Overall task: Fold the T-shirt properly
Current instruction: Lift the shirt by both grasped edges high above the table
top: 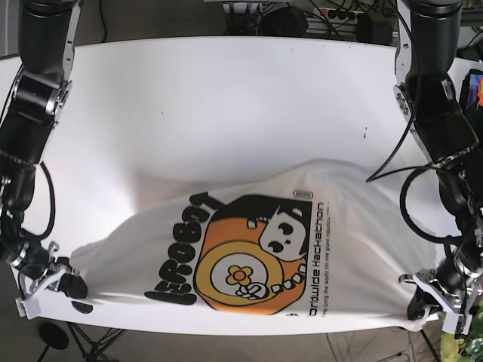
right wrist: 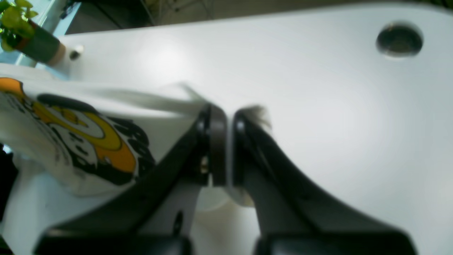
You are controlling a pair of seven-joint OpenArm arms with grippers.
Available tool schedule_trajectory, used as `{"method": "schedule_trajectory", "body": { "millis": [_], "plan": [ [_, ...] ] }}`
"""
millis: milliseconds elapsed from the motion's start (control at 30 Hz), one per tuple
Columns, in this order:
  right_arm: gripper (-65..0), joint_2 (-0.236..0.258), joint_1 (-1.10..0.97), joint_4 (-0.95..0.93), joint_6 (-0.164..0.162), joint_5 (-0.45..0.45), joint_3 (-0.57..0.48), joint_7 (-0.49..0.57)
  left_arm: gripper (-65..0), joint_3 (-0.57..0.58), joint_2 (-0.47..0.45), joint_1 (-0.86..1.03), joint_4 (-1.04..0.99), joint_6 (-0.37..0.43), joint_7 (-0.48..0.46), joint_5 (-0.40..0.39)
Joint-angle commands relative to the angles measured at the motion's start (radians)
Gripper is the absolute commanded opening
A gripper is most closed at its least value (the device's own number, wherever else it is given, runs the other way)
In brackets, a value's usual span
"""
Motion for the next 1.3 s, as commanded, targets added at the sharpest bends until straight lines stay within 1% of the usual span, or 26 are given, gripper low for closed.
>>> {"method": "schedule_trajectory", "body": {
  "millis": [0,167,267,400,567,633,667,800,833,900,1000,1133,1267],
  "plan": [
    [-62.8,0.032,0.142,-0.026,0.004,0.022,-0.033,0.032,-65.0,-0.004,-0.018,-0.088,-0.025,0.018,-0.031,-0.010],
    [-62.8,0.055,0.297,-0.051,0.004,0.019,-0.081,0.032,-65.0,-0.009,-0.023,-0.206,-0.087,0.022,-0.032,-0.010],
    [-62.8,0.058,0.384,-0.051,0.004,0.022,-0.127,0.027,-65.0,-0.009,-0.057,-0.265,-0.111,0.022,-0.034,-0.010],
    [-62.8,0.069,0.494,-0.051,0.004,0.023,-0.151,-0.033,-65.0,-0.009,-0.063,-0.341,-0.140,0.021,-0.034,-0.012],
    [-62.8,0.075,0.513,-0.043,0.006,0.025,-0.145,-0.071,-65.0,-0.011,-0.063,-0.343,-0.092,0.016,-0.028,-0.013],
    [-62.8,0.098,0.505,-0.043,0.006,0.025,-0.145,-0.071,-65.0,-0.011,-0.063,-0.303,-0.083,0.015,-0.029,-0.013],
    [-62.8,0.101,0.502,-0.043,0.007,0.025,-0.145,-0.074,-65.0,-0.011,-0.063,-0.288,-0.081,0.015,-0.029,-0.016],
    [-62.8,0.108,0.432,-0.003,0.009,0.026,-0.134,-0.076,-65.0,-0.012,-0.058,-0.208,-0.035,0.015,-0.031,-0.018],
    [-62.8,0.118,0.407,0.017,0.009,0.026,-0.121,-0.077,-65.0,-0.012,-0.057,-0.183,-0.023,0.015,-0.031,-0.018],
    [-62.8,0.133,0.336,0.060,0.009,0.026,-0.079,-0.092,-65.0,-0.012,-0.055,-0.125,0.011,0.015,-0.031,-0.018],
    [-62.8,0.135,0.260,0.098,0.009,0.026,-0.032,-0.108,-65.0,-0.017,-0.046,-0.055,0.058,0.015,-0.031,-0.018],
    [-62.8,0.139,0.115,0.146,0.010,0.028,0.053,-0.111,-65.0,-0.069,-0.026,0.054,0.107,0.013,-0.028,-0.018],
    [-62.8,0.138,-0.033,0.198,0.010,0.066,0.133,-0.112,-65.0,-0.096,-0.005,0.156,0.140,0.013,-0.028,-0.018]
  ]
}}
